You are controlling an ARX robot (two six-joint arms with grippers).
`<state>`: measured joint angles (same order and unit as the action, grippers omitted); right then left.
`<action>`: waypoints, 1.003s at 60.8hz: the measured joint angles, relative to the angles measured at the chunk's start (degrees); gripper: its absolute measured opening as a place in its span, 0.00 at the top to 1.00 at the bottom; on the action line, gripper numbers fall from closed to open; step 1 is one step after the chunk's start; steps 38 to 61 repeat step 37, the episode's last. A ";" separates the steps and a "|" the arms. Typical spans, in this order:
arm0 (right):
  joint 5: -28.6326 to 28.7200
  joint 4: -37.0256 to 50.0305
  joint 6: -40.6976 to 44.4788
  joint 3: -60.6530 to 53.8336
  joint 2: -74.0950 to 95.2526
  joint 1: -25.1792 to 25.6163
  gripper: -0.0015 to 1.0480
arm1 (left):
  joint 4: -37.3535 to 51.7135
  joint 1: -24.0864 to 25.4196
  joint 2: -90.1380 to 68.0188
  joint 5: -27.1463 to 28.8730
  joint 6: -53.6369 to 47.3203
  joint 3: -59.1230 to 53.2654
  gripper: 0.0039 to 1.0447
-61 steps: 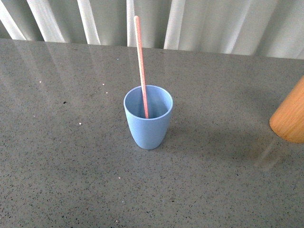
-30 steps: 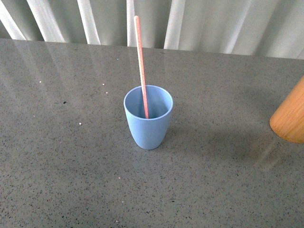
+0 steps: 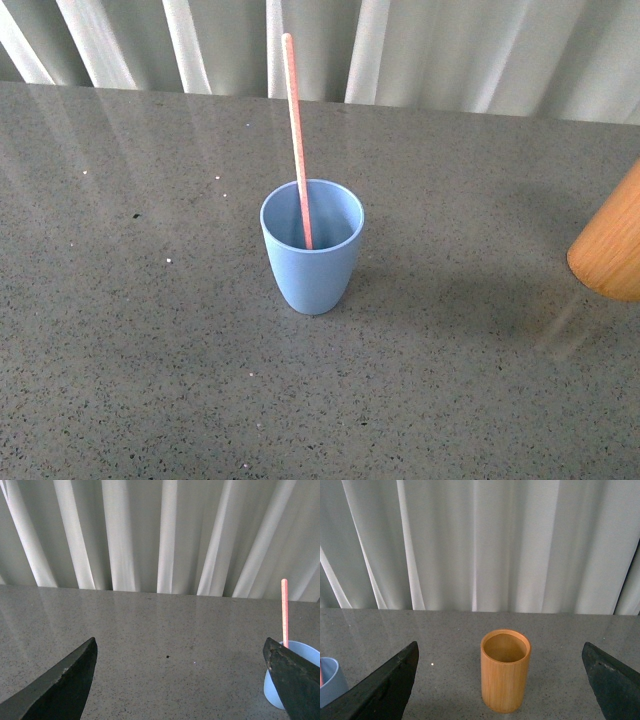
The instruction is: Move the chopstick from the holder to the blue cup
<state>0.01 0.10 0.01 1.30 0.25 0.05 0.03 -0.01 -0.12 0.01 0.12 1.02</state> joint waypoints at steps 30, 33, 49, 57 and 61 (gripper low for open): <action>0.00 0.00 0.00 0.00 0.00 0.00 0.10 | 0.00 0.00 0.00 0.00 0.00 0.00 0.06; -0.02 0.00 0.00 0.00 0.00 0.00 0.10 | 0.00 0.00 0.00 0.00 0.00 0.00 0.06; 0.00 0.00 0.00 0.00 0.00 0.00 0.10 | 0.00 0.00 0.00 0.00 0.00 0.00 0.06; 0.00 0.00 0.00 0.00 0.00 0.00 0.10 | 0.00 0.00 0.00 0.00 0.00 0.00 0.06; 0.00 0.00 0.00 0.00 0.00 0.00 0.10 | 0.00 0.00 0.00 0.00 0.00 0.00 0.06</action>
